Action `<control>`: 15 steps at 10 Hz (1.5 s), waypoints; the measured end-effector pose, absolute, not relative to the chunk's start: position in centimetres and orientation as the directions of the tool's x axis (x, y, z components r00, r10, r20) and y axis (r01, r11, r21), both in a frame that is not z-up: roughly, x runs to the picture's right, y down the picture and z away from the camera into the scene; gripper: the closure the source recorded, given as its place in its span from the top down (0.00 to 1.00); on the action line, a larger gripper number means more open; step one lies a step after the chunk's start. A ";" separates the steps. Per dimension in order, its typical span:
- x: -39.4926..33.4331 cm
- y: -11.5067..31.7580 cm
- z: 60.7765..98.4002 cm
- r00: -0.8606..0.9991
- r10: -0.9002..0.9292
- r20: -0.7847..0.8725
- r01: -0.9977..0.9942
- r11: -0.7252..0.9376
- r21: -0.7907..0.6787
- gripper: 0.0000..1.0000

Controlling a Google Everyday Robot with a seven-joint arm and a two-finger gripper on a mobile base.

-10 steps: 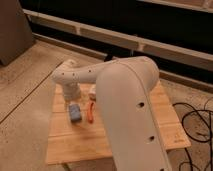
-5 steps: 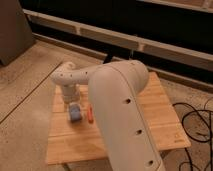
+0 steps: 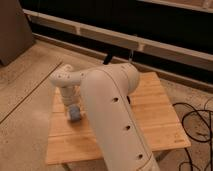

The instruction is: Place the white sponge in the ceramic bowl

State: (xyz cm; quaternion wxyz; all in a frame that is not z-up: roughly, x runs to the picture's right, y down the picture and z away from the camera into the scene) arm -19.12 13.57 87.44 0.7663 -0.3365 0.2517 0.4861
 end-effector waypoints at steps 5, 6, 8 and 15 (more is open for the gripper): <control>-18.8 15.6 88.3 0.429 0.488 -0.760 -0.897 0.325 -0.299 0.27; -18.7 15.6 88.5 0.428 0.482 -0.764 -0.897 0.327 -0.297 0.19; -18.1 13.0 88.4 0.417 0.524 -0.743 -0.900 0.353 -0.256 0.01; -11.1 -4.6 71.2 0.283 0.904 -0.321 -0.934 0.335 0.120 0.00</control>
